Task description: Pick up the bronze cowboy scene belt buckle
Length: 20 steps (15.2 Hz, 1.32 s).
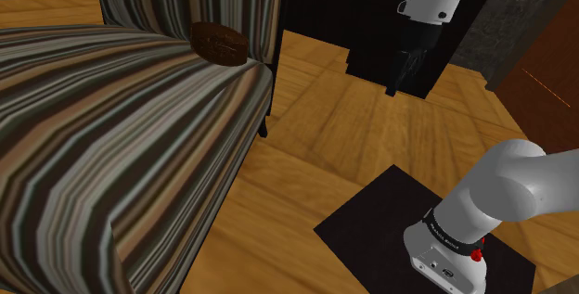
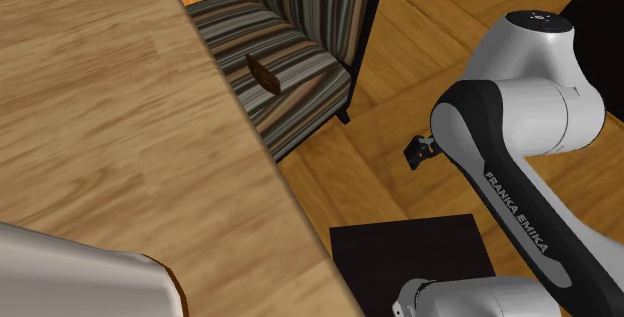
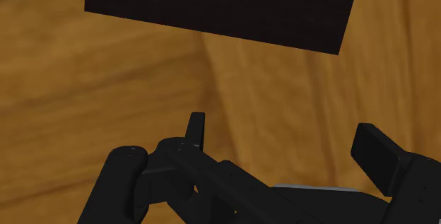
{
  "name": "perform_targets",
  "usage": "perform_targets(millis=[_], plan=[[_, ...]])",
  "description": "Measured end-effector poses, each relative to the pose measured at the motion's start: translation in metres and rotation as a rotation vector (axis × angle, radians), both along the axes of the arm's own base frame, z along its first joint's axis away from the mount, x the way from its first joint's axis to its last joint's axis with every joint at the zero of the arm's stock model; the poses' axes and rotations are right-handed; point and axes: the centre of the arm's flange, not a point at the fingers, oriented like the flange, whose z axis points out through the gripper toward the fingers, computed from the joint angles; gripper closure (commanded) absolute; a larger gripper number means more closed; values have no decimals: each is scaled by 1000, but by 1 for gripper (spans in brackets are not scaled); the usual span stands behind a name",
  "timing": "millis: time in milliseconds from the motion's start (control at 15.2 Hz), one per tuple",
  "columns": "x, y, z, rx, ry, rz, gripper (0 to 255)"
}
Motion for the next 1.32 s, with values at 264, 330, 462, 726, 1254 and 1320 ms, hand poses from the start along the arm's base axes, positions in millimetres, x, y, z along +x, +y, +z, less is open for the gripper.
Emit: perform_targets(millis=[264,330,462,726,1254,1320], plan=[[19,18,4,7,-17,40,0],[27,23,6,10,-25,58,0],[41,39,11,16,-42,95,0],[74,78,20,29,-76,173,0],[128,154,39,55,-144,327,0],[135,164,43,59,-152,347,0]])
